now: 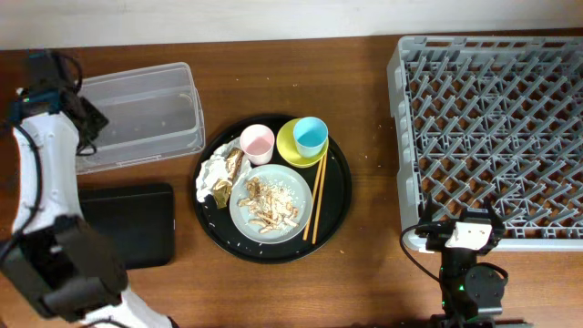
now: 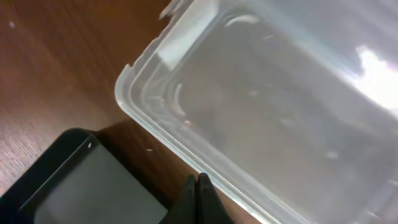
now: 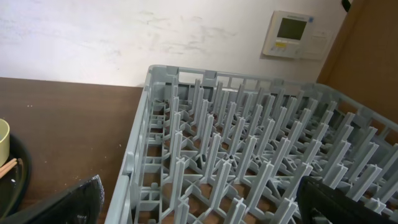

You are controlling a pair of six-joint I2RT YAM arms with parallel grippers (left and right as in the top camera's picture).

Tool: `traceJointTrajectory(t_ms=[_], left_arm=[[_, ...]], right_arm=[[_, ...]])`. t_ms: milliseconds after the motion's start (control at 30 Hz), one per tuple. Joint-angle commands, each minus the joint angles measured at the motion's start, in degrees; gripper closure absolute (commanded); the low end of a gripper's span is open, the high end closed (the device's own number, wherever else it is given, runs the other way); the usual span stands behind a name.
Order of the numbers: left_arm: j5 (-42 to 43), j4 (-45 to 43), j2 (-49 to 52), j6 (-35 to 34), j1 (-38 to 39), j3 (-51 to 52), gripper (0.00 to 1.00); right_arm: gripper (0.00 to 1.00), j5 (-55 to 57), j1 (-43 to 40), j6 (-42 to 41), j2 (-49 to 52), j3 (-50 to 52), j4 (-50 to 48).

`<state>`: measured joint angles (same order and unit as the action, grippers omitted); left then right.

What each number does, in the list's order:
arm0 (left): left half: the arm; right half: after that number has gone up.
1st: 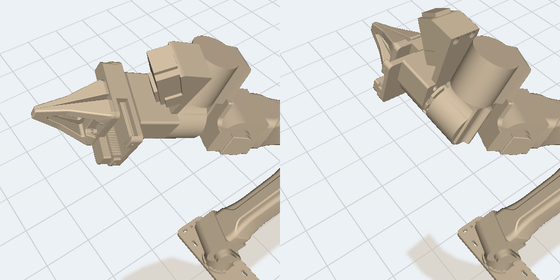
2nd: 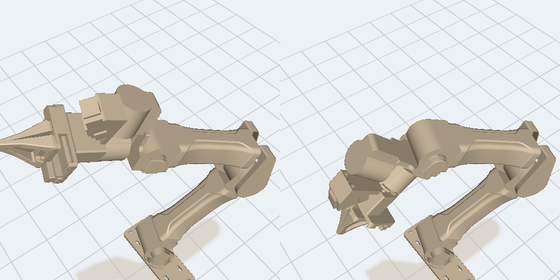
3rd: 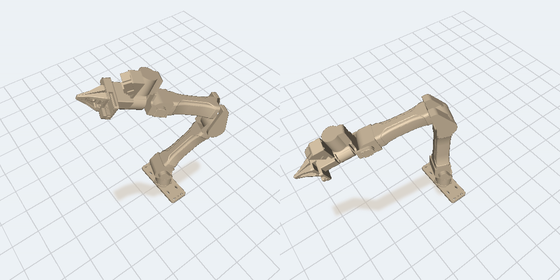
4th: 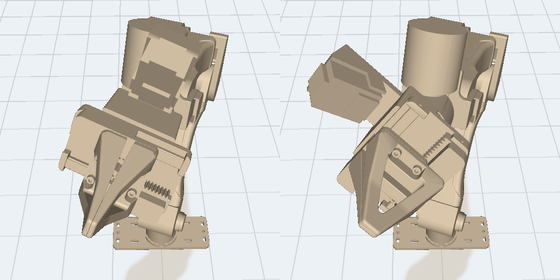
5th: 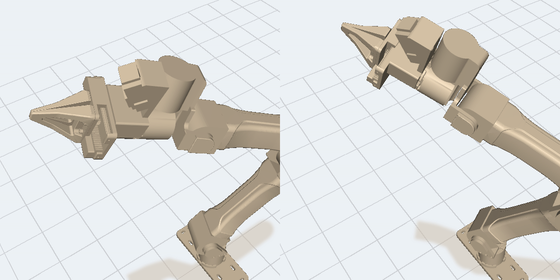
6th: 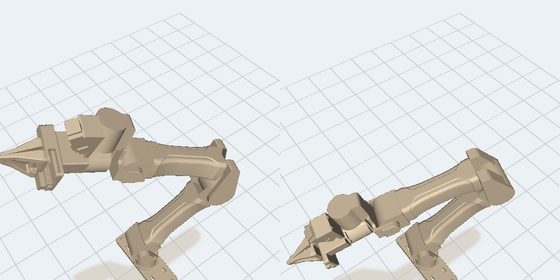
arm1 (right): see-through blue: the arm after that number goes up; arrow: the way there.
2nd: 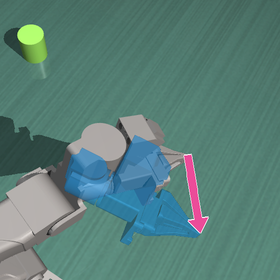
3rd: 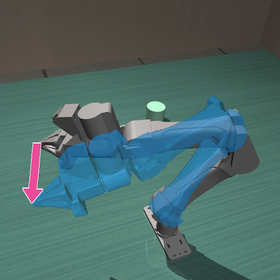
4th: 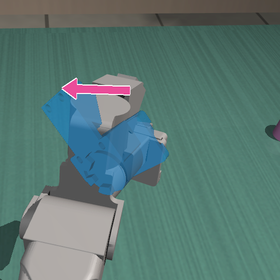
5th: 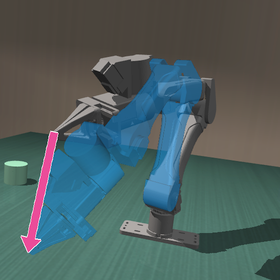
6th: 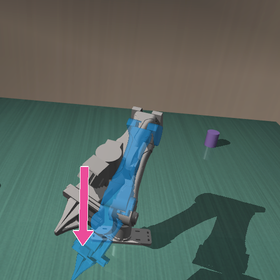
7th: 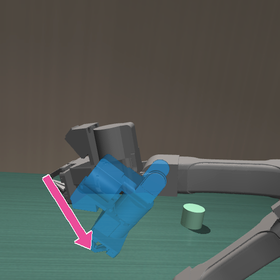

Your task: Sort waste into correct bins and load items into the dishwasher rack

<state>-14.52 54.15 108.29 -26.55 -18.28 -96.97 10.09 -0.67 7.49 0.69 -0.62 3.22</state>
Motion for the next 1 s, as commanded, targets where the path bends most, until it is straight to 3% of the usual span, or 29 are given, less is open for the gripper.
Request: traceJointTrajectory(t_ms=[0,167,200,233,300,333,433,533,600,967], left_arm=[[-1.0,-3.5,4.9,4.2,-2.4,0.4,0.99],[-2.0,-8.5,5.8,8.7,-5.7,0.4,0.99],[-2.0,-8.7,5.8,8.6,-6.7,0.4,0.88],[-2.1,-8.9,5.8,8.6,-8.2,0.4,0.88],[-2.3,-6.9,5.6,6.6,-11.1,0.4,0.99],[-2.1,-3.8,5.5,2.1,-14.3,0.4,0.99],[2.1,0.9,4.4,1.8,-18.7,0.4,0.99],[24.0,2.1,4.4,1.7,-20.5,0.4,0.99],[30.2,4.0,4.8,-1.4,-19.6,0.4,0.99],[25.2,3.4,5.3,-9.6,-16.7,0.5,0.99]], right_arm=[[0.02,0.9,0.4,-0.2,-0.3,0.3,0.4],[0.02,0.9,0.4,-0.2,-0.3,0.3,0.4],[0.02,0.9,0.4,-0.2,-0.3,0.3,0.4],[0.02,0.9,0.4,-0.2,-0.3,0.3,0.4],[0.02,0.9,0.4,-0.2,-0.3,0.3,0.4],[0.02,0.9,0.4,-0.2,-0.3,0.3,0.4],[0.02,0.9,0.4,-0.2,-0.3,0.3,0.4],[0.02,0.9,0.4,-0.2,-0.3,0.3,0.4],[0.01,0.9,0.4,-0.2,-0.3,0.3,0.4],[0.02,0.9,0.4,-0.2,-0.3,0.3,0.4]])
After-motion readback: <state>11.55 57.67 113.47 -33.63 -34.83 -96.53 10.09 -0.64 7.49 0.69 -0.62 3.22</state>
